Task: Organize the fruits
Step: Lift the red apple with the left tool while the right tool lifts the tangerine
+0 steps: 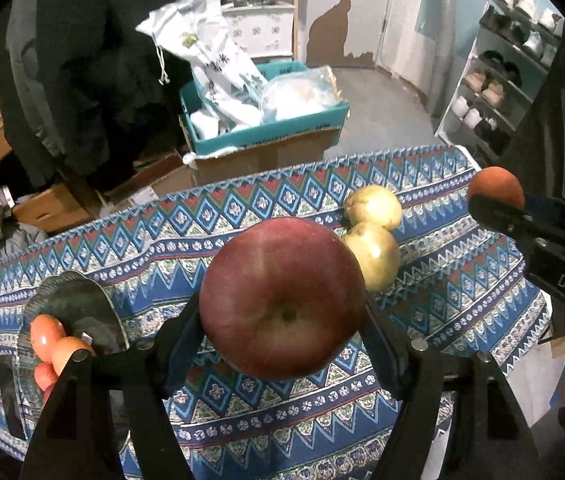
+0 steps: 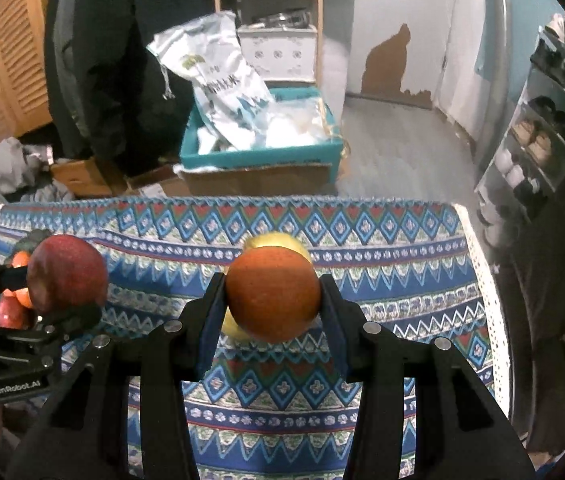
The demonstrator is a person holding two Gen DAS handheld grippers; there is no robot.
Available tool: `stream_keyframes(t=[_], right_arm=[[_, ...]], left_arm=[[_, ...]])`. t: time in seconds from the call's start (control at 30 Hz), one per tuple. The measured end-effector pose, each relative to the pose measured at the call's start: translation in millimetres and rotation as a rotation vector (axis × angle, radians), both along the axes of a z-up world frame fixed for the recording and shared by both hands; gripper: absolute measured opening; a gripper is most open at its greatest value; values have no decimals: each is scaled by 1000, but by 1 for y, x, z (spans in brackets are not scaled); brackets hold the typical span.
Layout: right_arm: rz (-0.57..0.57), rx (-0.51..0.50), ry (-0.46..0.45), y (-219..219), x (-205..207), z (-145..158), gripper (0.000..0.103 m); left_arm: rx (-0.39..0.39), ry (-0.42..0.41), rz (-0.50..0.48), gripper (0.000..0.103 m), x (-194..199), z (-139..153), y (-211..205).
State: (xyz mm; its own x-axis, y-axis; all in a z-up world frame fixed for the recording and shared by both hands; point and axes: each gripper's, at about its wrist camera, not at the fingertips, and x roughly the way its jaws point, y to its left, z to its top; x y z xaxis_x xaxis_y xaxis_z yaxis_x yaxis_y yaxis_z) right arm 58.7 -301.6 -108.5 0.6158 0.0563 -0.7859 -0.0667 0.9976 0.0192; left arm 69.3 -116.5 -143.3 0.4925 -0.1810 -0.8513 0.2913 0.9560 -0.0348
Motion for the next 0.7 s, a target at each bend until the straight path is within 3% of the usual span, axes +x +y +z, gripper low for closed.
stream_keyframes(t=[0.7], right_arm=[[116,15,-87,57,-11,45,45]], left_arm=[[-53,-49,80,75,-23,35,58]])
